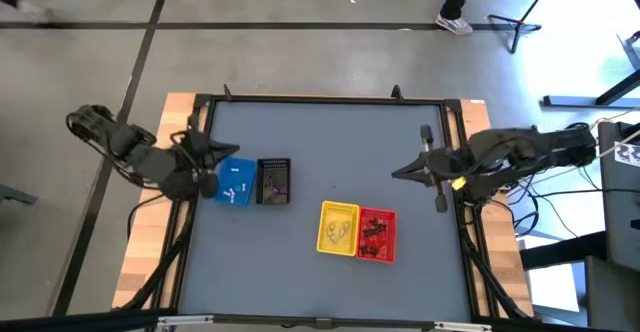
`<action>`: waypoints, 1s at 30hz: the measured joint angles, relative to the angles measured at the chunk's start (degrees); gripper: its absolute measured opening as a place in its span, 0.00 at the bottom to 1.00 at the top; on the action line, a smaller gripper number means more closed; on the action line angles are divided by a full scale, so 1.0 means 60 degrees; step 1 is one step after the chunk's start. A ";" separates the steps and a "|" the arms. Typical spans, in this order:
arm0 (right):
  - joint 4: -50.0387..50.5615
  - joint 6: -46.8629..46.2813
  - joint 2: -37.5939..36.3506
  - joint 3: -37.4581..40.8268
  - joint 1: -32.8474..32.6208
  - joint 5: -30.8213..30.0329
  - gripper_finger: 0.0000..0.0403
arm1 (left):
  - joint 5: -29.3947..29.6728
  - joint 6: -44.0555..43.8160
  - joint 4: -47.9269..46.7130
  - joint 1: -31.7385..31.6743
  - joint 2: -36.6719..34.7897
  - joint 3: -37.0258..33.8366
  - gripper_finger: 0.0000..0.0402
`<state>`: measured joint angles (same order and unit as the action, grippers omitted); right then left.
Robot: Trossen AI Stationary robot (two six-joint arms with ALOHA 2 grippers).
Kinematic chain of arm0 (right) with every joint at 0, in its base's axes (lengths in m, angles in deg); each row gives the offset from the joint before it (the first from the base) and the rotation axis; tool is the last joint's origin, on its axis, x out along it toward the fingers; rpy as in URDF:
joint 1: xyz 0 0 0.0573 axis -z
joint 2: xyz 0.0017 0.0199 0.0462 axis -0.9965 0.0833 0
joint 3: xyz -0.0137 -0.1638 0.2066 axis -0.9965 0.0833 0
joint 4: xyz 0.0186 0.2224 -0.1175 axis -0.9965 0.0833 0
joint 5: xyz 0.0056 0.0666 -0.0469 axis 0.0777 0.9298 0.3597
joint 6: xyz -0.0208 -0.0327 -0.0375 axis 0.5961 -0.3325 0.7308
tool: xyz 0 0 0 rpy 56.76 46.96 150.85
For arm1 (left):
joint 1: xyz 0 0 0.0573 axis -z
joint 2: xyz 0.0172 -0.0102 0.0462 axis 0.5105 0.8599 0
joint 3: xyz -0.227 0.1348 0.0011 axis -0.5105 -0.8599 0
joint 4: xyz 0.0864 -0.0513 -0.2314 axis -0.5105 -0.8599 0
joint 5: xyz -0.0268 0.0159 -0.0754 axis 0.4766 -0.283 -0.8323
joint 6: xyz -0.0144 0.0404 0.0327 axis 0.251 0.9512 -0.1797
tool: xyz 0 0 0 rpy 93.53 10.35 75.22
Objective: Sort Halloween decoration
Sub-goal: Return to Home Position
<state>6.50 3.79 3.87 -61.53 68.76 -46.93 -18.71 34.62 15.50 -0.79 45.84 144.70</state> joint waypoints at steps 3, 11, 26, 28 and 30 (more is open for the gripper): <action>-0.1120 -0.0004 -0.0542 0.1422 0.0073 0.0105 0.00 | -0.0180 0.0488 0.1284 0.0000 -0.0548 -0.1153 0.00; -0.3746 -0.0753 -0.1492 0.4307 0.2089 0.2221 0.00 | -0.0558 0.1480 0.4083 -0.0362 -0.2284 -0.3721 0.00; -0.8476 -0.1829 -0.0173 0.6775 0.5571 0.6819 0.00 | -0.1192 0.1620 0.4818 -0.1380 -0.5812 -0.6538 0.00; -0.8483 -0.1835 0.0079 0.6775 0.5764 0.6910 0.00 | -0.1385 0.1662 0.4796 -0.1439 -0.6185 -0.6775 0.00; -0.8483 -0.1831 0.0335 0.6775 0.5929 0.7021 0.00 | -0.1577 0.1838 0.4813 -0.1450 -0.6554 -0.7000 0.00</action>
<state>-44.39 -7.19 5.87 -20.88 104.33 -4.81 -28.17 45.65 44.38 -9.49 6.52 102.70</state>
